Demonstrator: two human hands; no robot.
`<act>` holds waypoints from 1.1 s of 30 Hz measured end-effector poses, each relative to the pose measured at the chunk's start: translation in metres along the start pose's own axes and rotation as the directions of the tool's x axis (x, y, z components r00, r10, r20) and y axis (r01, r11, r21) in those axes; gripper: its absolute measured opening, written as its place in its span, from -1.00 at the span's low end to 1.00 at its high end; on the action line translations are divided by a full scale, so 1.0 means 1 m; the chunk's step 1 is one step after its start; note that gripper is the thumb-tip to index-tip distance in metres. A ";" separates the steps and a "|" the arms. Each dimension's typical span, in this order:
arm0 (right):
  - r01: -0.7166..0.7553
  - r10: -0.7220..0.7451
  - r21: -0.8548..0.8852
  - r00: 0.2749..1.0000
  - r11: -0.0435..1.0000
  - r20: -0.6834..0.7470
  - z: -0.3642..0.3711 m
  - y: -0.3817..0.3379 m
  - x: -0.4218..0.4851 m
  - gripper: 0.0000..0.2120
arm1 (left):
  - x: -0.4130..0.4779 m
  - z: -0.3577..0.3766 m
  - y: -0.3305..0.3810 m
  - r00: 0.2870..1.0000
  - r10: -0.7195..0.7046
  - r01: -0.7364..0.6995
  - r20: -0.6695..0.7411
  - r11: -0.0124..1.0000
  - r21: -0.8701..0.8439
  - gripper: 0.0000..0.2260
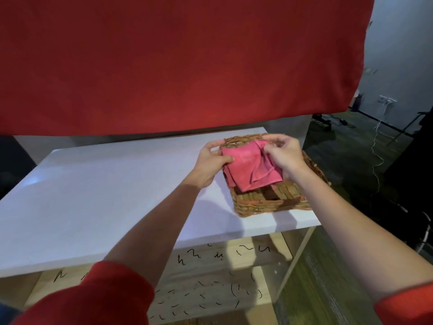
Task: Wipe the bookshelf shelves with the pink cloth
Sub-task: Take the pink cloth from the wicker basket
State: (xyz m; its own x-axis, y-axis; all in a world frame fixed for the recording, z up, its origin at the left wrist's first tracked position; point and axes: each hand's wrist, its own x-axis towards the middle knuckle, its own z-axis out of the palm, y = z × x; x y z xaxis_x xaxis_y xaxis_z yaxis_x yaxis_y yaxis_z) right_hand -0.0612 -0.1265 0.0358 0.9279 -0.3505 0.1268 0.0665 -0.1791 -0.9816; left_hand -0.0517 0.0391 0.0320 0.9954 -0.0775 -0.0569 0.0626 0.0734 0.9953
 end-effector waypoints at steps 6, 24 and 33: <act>0.293 -0.294 0.050 0.956 0.955 0.015 0.024 -0.022 -0.069 -0.68 | -0.061 -0.030 0.007 0.992 0.099 -0.099 -0.075 0.995 -0.005 -0.70; 0.386 -0.071 -0.494 0.838 0.779 0.541 0.012 0.087 -0.210 -0.43 | -0.203 -0.087 -0.119 0.991 0.043 -0.073 0.129 0.967 0.244 -0.57; 0.305 0.041 -0.623 0.878 0.720 0.477 -0.004 0.203 -0.206 -0.80 | -0.170 -0.067 -0.226 0.984 0.070 -0.158 0.166 0.784 0.600 -0.66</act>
State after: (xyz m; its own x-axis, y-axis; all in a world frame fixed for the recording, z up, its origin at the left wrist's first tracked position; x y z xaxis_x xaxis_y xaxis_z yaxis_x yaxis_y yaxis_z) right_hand -0.2404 -0.0944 -0.1892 0.9924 0.1233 0.0033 0.1024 -0.8088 -0.5792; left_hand -0.2300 0.1028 -0.1883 0.9712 -0.2365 0.0272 -0.1516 -0.5266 0.8365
